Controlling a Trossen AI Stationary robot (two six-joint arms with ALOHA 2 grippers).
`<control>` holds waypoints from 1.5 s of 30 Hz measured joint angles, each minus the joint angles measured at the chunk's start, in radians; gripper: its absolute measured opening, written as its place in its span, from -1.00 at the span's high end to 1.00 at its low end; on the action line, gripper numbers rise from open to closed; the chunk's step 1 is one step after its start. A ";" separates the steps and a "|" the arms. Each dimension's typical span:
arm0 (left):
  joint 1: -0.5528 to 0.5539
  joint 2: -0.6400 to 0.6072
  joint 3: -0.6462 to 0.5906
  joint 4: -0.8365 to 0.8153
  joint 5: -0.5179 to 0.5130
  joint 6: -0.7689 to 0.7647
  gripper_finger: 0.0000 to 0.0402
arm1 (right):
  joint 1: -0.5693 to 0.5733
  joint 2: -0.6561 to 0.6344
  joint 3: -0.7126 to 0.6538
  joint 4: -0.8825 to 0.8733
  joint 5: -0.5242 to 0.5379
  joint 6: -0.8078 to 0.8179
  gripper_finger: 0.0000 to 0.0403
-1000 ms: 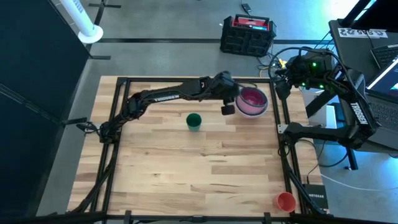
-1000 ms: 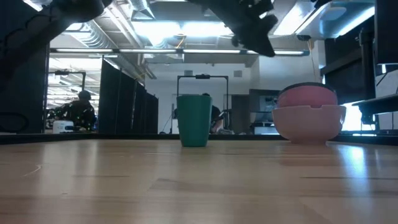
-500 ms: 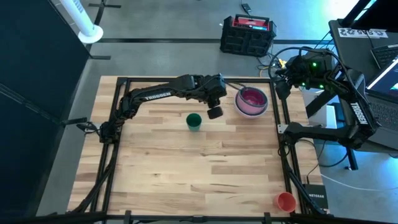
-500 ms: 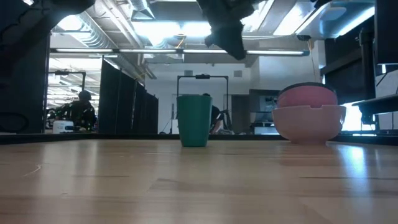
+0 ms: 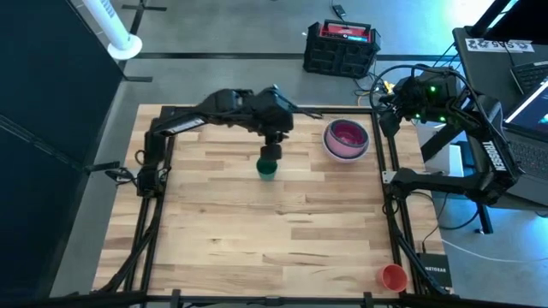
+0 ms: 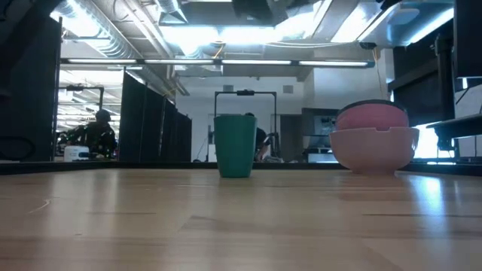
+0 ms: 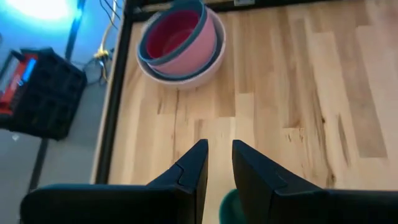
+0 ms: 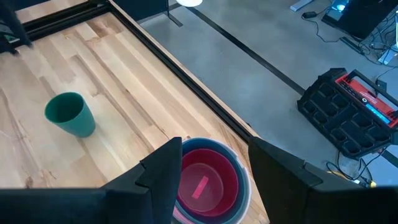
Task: Nest bowls inside each other
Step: Stack the orange plastic cup on top of the green plastic cup
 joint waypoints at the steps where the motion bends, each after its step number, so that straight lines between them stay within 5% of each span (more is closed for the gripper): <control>1: 0.002 -0.019 0.000 -0.009 0.000 0.000 0.72 | 0.000 0.000 0.000 0.000 0.000 0.000 0.13; 12: 0.001 -0.138 -0.001 -0.370 0.001 -0.207 0.72 | 0.000 0.009 0.000 0.072 0.000 0.000 0.13; 30: -0.041 -0.129 -0.574 0.062 0.008 -0.133 0.72 | 0.000 0.036 0.000 0.042 0.000 -0.053 0.13; 35: -0.024 -0.129 -0.648 0.223 0.008 -0.087 0.72 | 0.000 0.039 0.000 0.042 0.000 -0.062 0.13; 45: 0.058 -0.129 -0.731 0.275 0.006 -0.082 0.72 | 0.000 0.037 -0.005 0.001 -0.020 -0.085 0.13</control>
